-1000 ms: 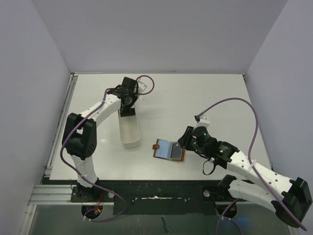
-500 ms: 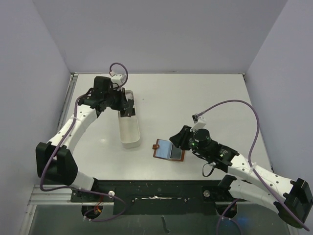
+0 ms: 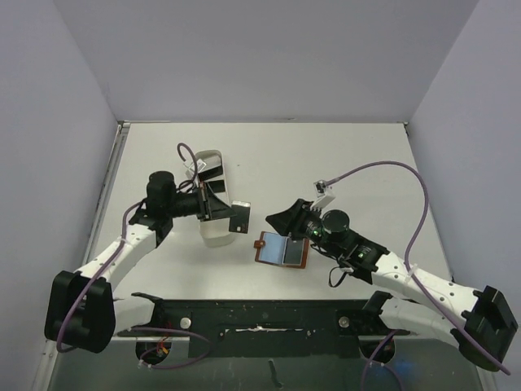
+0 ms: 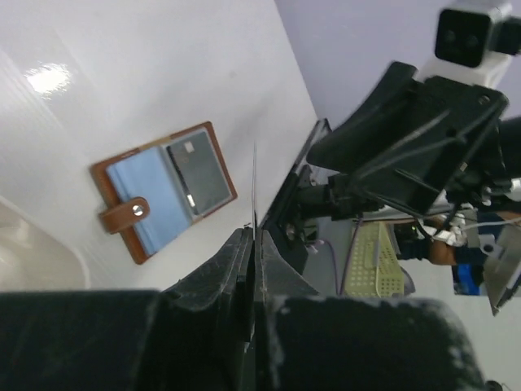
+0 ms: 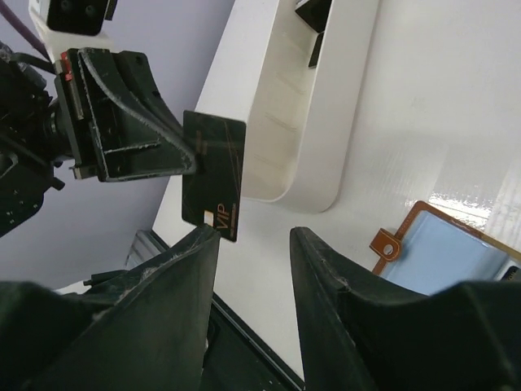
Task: Put the credit cards into the card holder
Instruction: Pick up the credit card from the storage box.
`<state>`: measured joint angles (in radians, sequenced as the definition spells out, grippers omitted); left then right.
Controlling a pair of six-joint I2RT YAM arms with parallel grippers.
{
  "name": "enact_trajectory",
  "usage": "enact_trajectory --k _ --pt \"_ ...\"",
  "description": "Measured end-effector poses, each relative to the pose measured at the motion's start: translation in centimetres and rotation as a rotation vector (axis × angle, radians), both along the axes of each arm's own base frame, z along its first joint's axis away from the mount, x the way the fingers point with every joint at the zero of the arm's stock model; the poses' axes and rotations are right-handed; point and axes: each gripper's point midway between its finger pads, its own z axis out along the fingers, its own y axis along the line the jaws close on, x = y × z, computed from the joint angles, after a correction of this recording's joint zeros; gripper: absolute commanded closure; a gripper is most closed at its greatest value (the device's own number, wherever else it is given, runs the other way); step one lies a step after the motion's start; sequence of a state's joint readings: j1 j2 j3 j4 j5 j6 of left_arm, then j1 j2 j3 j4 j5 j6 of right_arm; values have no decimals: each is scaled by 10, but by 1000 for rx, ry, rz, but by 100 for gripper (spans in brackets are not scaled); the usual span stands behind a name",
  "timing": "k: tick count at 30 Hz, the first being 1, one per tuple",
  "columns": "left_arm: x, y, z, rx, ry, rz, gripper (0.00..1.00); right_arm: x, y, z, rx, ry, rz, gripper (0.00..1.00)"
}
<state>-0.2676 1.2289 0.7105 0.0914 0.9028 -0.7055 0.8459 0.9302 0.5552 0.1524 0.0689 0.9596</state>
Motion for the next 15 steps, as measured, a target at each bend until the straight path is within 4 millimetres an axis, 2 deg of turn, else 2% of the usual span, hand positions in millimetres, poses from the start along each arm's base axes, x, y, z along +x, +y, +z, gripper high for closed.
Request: enact_trajectory --k 7,12,15 --pt "-41 -6 6 -173 63 -71 100 6 23 -8 5 26 54 59" --pt "-52 -10 14 -231 74 -111 100 3 41 -4 26 20 115 60" --pt "-55 -10 20 -261 63 -121 100 2 49 -1 37 18 146 68"
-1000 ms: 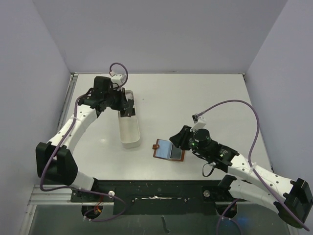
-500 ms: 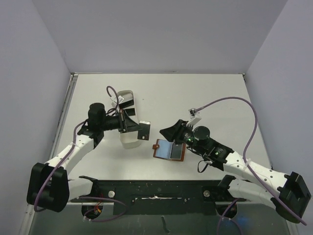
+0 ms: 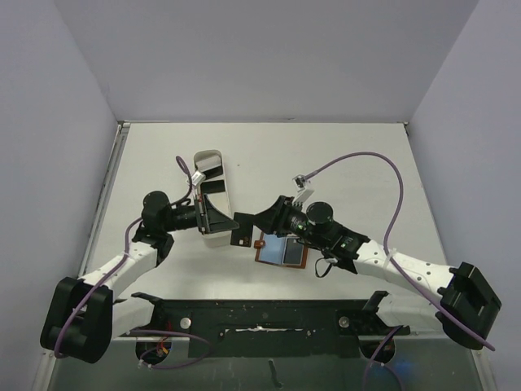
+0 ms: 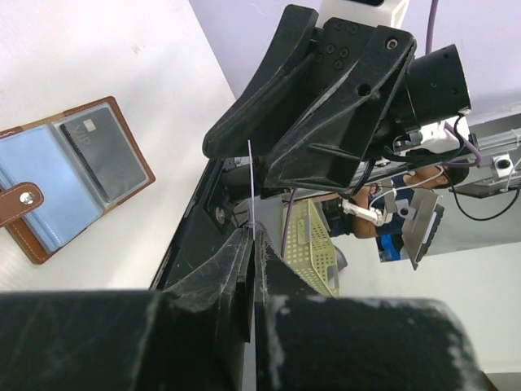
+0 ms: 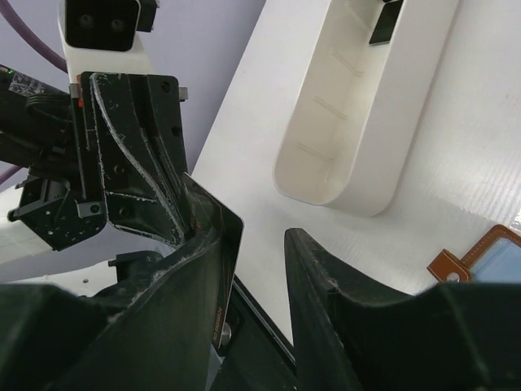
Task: Put the credit cards into the card holder
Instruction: Pick up the credit card from the storage box.
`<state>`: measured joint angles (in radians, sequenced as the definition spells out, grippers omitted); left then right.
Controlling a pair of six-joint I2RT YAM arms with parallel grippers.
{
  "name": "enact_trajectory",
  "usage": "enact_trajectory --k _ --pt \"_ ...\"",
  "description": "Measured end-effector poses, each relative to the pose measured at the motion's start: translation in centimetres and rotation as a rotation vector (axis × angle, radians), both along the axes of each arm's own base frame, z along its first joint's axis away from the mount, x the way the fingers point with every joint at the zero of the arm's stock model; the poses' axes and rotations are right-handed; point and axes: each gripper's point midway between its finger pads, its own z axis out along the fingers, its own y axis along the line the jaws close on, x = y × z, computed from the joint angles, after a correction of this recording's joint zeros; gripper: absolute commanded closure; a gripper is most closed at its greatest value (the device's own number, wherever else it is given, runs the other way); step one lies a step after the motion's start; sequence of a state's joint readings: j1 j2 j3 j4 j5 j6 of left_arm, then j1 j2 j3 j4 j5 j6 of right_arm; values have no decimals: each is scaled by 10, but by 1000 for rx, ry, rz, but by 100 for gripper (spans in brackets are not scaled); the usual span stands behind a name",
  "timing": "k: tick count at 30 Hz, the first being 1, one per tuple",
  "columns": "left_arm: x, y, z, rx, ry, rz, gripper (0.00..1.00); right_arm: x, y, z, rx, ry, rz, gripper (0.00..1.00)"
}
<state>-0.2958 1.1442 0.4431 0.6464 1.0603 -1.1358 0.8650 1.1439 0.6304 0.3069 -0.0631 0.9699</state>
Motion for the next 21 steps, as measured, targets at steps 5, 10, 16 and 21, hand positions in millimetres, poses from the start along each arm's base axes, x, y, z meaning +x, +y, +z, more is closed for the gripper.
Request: enact_trajectory --k 5,10,16,21 --pt "-2 0 4 -23 4 -2 100 -3 5 8 28 -21 31 98" --pt "1 1 2 -23 13 13 78 -3 8 19 73 -49 43 100" --pt "1 0 -19 43 38 22 63 -11 4 10 73 -45 60 100" --pt "4 -3 -40 145 57 49 61 -15 -16 -13 5 -4 20 100"
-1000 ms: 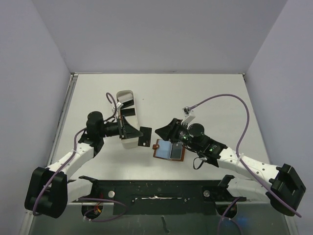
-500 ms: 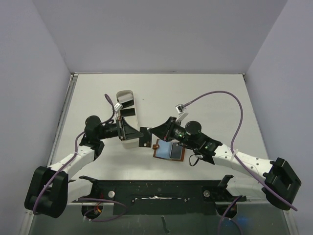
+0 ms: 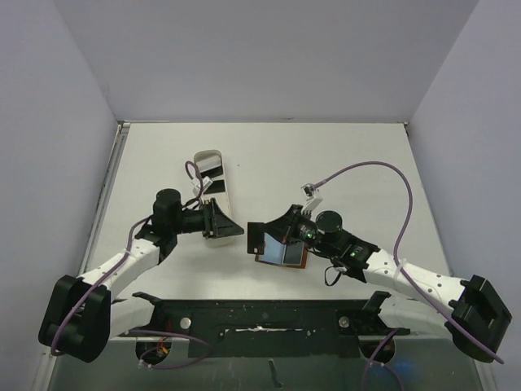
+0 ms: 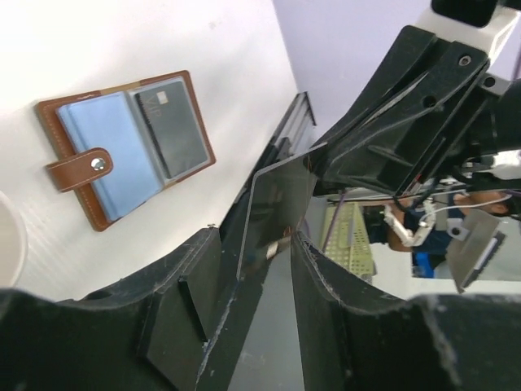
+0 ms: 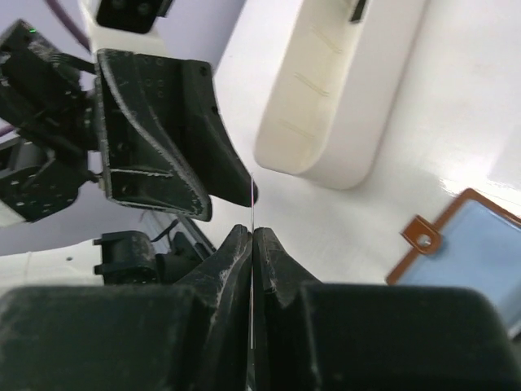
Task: Put the credit cards into the card holder
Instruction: Pick up the credit card from the storage box, then insert the credit card into the card holder.
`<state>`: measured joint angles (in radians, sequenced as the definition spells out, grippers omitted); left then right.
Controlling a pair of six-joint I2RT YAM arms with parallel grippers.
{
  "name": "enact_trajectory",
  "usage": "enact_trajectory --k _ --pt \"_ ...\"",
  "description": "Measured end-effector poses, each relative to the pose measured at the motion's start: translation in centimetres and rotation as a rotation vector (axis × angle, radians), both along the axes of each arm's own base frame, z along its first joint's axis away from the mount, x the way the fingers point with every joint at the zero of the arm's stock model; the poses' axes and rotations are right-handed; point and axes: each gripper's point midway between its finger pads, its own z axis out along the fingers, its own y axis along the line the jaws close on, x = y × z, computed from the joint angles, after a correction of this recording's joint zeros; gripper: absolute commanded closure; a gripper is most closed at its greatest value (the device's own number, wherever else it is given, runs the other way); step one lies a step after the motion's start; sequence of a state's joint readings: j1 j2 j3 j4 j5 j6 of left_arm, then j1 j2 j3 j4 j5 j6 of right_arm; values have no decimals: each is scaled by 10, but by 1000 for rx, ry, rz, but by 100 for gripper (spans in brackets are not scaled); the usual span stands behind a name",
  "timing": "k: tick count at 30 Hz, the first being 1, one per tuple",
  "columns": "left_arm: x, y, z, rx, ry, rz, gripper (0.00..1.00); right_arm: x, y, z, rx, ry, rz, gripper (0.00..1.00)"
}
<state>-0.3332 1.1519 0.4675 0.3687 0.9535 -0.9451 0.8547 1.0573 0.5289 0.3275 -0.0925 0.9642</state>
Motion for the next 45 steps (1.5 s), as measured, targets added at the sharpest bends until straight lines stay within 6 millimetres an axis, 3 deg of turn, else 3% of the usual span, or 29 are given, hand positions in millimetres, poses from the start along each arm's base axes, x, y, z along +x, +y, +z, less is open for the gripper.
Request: enact_trajectory --k 8,14,25,37,45 --pt "6 -14 -21 224 -84 29 64 14 -47 -33 -159 57 -142 100" --pt "8 -15 -50 395 -114 75 66 23 -85 -80 -246 157 -228 100" --pt "-7 -34 -88 582 -171 90 61 28 -113 -130 -298 313 -237 100" --pt "-3 -42 -108 676 -236 134 60 28 -114 -137 -211 346 -195 100" --pt "-4 -50 -124 699 -254 110 64 32 -110 -135 -179 347 -184 100"
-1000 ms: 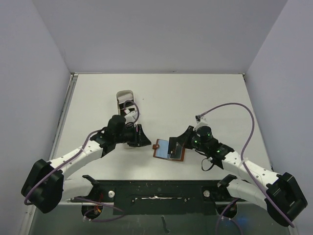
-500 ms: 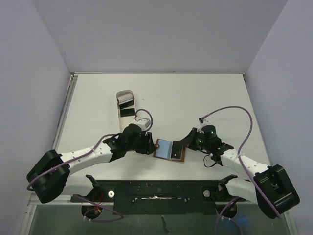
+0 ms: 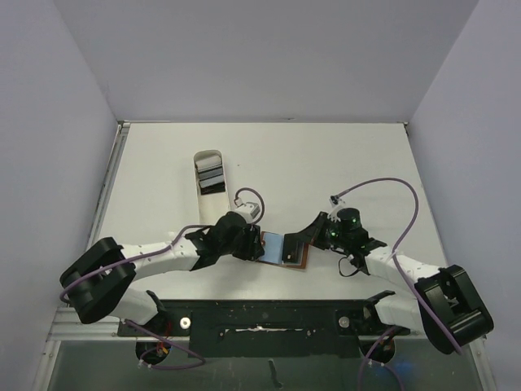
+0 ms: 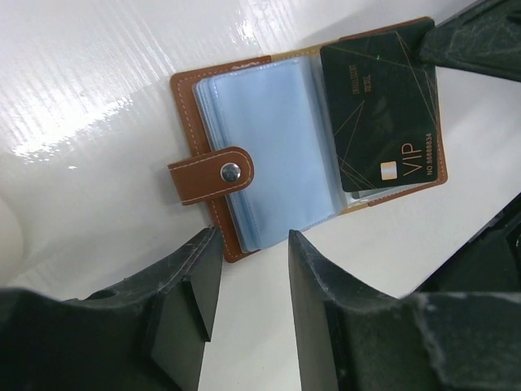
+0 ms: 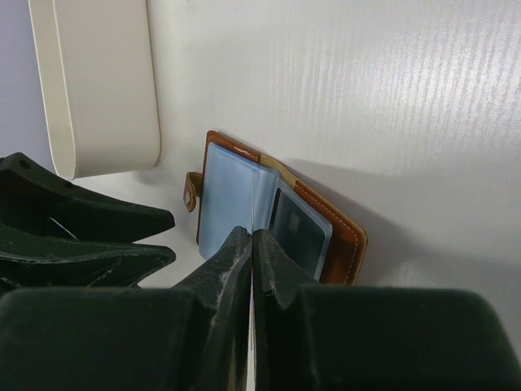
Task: Put the credit cards into the card holder
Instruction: Insert the credit card into the card holder.
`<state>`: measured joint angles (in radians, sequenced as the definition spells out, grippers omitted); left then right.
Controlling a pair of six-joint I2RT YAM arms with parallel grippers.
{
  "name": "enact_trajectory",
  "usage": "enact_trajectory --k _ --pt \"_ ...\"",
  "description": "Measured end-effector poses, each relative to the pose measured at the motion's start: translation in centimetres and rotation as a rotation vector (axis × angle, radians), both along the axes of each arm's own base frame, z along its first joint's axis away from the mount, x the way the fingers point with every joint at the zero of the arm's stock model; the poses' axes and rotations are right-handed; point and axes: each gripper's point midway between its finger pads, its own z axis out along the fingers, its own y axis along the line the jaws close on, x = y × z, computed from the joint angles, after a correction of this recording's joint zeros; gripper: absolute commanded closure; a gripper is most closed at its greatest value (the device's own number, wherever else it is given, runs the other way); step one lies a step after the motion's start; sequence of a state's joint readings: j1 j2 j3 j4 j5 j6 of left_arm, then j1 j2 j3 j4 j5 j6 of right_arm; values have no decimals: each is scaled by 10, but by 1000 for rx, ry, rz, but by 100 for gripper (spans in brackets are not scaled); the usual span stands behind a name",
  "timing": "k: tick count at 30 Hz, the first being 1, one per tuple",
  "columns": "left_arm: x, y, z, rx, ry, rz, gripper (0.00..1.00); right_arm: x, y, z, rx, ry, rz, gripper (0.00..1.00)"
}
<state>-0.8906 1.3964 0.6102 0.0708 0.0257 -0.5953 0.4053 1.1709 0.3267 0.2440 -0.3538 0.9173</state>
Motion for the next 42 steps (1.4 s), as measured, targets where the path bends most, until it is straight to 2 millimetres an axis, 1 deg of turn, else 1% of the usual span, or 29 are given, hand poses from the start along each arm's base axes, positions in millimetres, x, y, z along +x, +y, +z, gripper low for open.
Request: enact_trajectory --k 7,15,27,33,38,42 --pt "-8 -4 -17 44 11 -24 64 4 2 -6 5 10 -6 100" --pt "-7 -4 -28 78 3 -23 64 5 3 -15 14 24 -14 100" --pt "-12 -20 -28 45 -17 -52 68 1 2 -20 22 37 -23 100" --pt "-16 -26 -29 34 -20 -66 68 -1 -7 -26 13 47 -45 100" --pt "-18 -29 -29 31 -19 -69 69 -3 -13 -22 11 20 -55 100" --pt "-19 -29 -30 31 -17 -68 71 0 -20 -16 7 -9 -72 100"
